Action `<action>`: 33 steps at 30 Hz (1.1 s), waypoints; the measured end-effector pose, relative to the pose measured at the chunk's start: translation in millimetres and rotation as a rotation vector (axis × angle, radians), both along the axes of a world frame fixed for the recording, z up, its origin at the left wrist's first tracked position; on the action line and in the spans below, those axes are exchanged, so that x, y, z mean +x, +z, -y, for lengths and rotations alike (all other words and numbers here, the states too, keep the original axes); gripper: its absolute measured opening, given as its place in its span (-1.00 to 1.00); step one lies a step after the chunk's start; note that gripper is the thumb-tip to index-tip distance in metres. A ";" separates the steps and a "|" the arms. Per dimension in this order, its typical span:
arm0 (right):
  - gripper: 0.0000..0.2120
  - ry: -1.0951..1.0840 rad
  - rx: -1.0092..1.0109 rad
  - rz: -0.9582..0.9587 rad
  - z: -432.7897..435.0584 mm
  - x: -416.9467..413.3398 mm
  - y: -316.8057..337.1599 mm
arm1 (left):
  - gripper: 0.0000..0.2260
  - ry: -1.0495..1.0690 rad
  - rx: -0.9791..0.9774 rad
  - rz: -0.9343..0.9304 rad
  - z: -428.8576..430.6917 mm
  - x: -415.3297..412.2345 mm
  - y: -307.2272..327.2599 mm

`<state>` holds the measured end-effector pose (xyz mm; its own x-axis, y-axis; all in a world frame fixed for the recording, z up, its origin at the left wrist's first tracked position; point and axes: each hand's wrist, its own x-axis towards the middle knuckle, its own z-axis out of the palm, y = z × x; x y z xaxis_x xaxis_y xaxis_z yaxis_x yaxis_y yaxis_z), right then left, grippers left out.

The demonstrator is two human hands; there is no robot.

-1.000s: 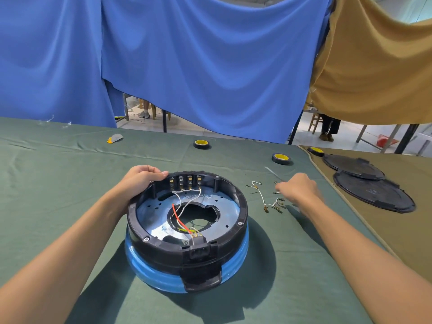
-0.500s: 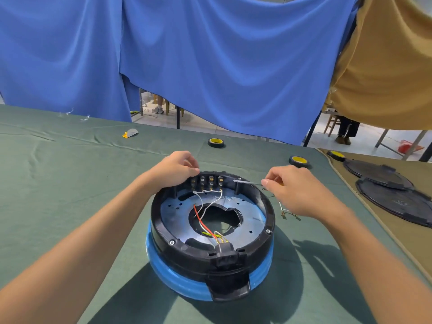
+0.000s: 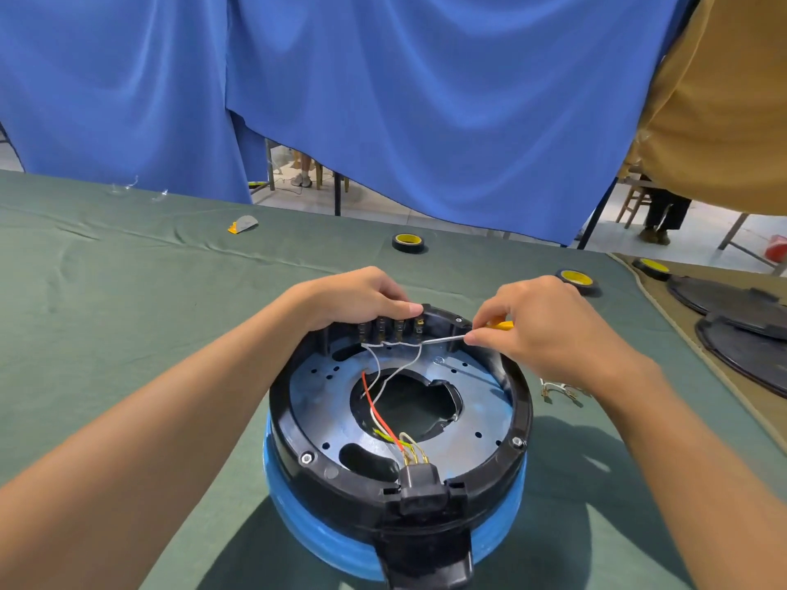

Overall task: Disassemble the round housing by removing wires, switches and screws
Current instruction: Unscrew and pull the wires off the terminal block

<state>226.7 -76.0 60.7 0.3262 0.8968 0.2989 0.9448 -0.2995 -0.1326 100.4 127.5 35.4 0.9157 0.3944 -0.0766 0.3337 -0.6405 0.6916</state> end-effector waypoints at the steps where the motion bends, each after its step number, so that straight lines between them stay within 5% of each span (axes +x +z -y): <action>1: -0.83 0.013 0.002 0.014 -2.4 0.6 0.3 | -0.69 -0.007 0.000 -0.003 -0.9 0.6 -0.3; 13: -0.82 0.019 0.081 0.221 -11.5 -0.2 -5.5 | -0.86 0.025 -0.056 0.049 -4.1 2.5 -3.9; 33: -0.86 -0.017 0.055 0.284 -17.3 -7.7 -1.1 | -0.78 0.064 -0.020 0.005 -5.1 5.6 -3.3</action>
<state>218.9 -58.7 59.7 0.2369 0.8720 0.4285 0.9415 -0.3148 0.1202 106.0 132.7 32.1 0.8892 0.4504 -0.0808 0.3700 -0.6038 0.7060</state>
